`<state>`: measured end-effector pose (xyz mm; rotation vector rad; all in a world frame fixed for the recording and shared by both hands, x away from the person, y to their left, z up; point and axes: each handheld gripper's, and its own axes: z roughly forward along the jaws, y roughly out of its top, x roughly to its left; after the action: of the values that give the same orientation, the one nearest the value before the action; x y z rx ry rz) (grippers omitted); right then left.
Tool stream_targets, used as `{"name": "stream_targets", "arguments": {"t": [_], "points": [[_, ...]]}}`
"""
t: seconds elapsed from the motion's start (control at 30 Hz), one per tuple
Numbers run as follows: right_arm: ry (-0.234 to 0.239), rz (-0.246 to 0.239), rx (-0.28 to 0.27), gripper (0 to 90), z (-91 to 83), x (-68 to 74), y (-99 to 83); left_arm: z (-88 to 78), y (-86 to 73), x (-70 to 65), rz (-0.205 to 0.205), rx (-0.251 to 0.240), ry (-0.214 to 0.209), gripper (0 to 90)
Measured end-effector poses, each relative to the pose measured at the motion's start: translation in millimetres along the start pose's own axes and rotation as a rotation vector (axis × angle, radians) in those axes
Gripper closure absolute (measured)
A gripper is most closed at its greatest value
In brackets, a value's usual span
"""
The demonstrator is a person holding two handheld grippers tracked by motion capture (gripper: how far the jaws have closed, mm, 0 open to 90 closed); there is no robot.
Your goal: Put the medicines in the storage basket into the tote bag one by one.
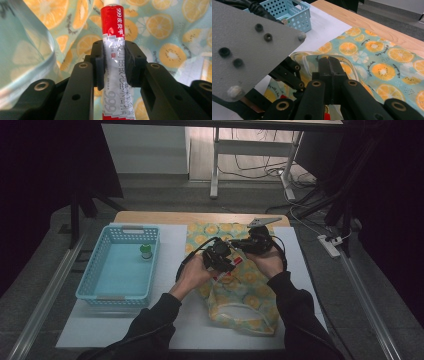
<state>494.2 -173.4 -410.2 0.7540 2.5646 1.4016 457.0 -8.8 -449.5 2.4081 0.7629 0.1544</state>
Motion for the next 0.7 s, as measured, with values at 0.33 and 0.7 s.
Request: {"name": "stream_targets", "arguments": {"t": [0.33, 0.7], "points": [[-0.009, 0.009, 0.003, 90.0, 0.2, -2.8, -1.4, 8.4, 6.8, 2.2, 0.019, -0.025, 0.010, 71.5], [-0.011, 0.010, 0.014, 90.0, 3.6, -2.1, -2.8, 21.8, 6.3, 10.7, 0.023, -0.017, 0.057, 71.4]]}}
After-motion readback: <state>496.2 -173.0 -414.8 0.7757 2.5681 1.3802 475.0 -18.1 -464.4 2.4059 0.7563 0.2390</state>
